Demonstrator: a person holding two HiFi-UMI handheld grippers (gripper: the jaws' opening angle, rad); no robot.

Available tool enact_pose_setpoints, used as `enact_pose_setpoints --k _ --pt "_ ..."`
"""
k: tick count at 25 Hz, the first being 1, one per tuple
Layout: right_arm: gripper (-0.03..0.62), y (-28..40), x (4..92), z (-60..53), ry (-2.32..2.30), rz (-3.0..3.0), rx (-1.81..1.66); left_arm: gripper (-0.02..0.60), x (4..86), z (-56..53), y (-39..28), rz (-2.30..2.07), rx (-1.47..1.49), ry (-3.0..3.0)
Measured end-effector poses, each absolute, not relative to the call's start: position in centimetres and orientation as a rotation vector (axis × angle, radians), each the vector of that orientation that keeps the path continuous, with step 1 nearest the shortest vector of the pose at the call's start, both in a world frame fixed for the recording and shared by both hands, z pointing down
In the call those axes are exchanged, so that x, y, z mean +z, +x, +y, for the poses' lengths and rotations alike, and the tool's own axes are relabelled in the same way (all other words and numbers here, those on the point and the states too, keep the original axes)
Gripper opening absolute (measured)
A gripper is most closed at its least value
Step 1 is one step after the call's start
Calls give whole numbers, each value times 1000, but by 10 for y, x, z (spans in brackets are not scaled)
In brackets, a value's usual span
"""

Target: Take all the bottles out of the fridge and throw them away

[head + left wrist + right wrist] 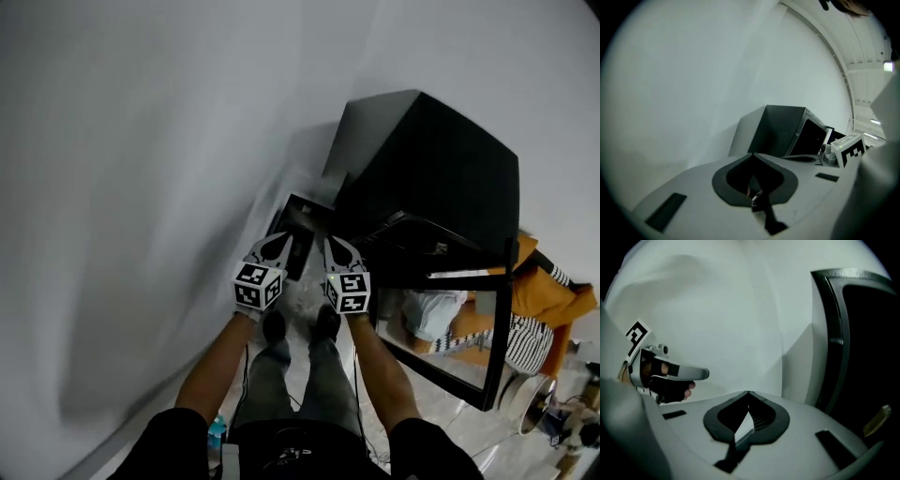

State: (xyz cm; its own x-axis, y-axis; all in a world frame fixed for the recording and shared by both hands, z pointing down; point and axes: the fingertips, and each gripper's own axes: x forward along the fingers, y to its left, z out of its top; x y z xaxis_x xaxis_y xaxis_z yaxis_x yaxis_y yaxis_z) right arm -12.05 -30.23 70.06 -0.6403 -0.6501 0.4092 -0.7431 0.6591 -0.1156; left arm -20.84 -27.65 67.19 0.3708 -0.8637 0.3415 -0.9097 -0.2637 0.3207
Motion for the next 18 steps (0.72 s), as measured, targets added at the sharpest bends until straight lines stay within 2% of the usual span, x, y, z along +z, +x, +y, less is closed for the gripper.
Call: enact_pose_setpoints --k 9,18 --pt "8 -99 566 -268 1187 -2600 352 -2 547 -259 -174 -1481 36 2304" --pt "8 -71 493 -248 1236 -2619 252 -2 491 -246 -150 -1410 -27 2380"
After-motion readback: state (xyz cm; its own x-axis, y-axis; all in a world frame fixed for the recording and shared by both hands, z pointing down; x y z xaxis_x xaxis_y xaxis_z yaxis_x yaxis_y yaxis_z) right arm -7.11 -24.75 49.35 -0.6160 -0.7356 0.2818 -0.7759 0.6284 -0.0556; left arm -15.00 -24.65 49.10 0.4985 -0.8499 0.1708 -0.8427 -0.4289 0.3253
